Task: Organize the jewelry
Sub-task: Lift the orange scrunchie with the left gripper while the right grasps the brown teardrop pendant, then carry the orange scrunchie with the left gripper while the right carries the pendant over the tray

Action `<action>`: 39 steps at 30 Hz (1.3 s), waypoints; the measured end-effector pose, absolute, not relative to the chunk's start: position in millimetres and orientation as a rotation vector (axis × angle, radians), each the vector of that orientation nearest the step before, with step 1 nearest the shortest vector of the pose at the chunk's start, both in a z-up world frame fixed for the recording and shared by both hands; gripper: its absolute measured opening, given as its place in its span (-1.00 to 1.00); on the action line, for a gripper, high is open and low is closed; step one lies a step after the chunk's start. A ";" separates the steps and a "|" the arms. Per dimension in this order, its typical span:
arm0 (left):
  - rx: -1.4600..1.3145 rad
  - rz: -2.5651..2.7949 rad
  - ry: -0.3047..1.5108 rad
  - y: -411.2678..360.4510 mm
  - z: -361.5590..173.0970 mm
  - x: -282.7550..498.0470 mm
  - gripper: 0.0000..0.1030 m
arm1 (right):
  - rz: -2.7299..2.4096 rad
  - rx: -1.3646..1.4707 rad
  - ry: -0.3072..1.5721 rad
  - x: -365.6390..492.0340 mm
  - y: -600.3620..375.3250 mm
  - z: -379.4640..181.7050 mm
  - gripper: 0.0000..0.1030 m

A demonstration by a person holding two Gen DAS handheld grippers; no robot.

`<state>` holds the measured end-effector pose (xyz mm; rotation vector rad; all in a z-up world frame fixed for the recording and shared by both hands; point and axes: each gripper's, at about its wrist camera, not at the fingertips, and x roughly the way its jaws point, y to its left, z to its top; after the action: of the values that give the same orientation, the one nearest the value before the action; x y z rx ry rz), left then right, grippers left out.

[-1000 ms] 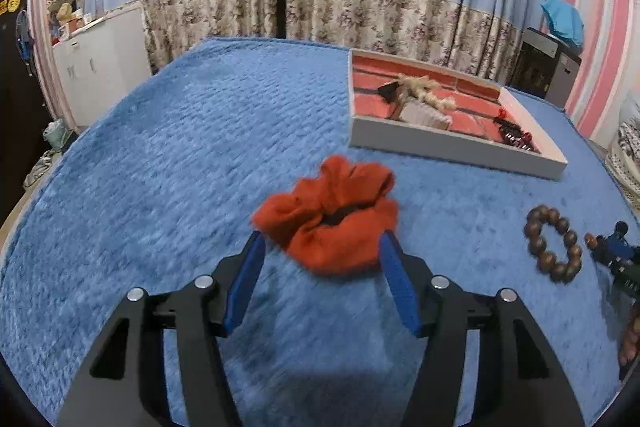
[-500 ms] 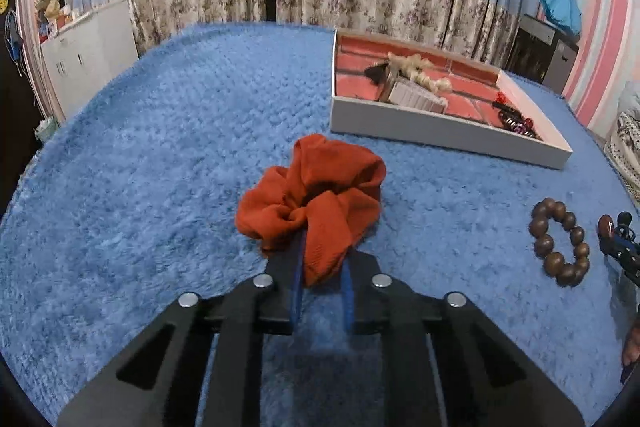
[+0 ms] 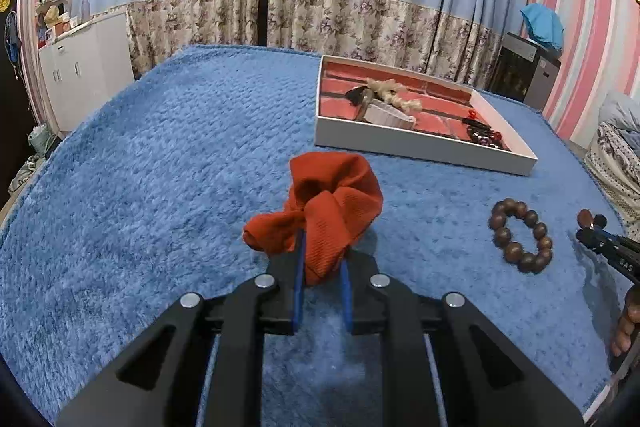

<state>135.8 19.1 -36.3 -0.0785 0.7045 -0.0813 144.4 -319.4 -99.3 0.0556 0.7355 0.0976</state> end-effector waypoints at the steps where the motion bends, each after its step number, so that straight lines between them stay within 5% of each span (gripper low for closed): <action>1: -0.075 -0.085 0.702 17.7 -35.3 132.8 -0.72 | 0.099 0.058 0.733 143.3 -318.6 -98.9 -0.55; 39: -0.043 -0.208 0.544 -16.5 52.2 188.2 -0.72 | 0.082 0.040 0.529 173.4 -315.2 -19.1 -0.55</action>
<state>188.2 -16.5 52.2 -0.0431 0.5443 -0.2084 173.4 -315.2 -19.1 0.0403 0.5295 0.0818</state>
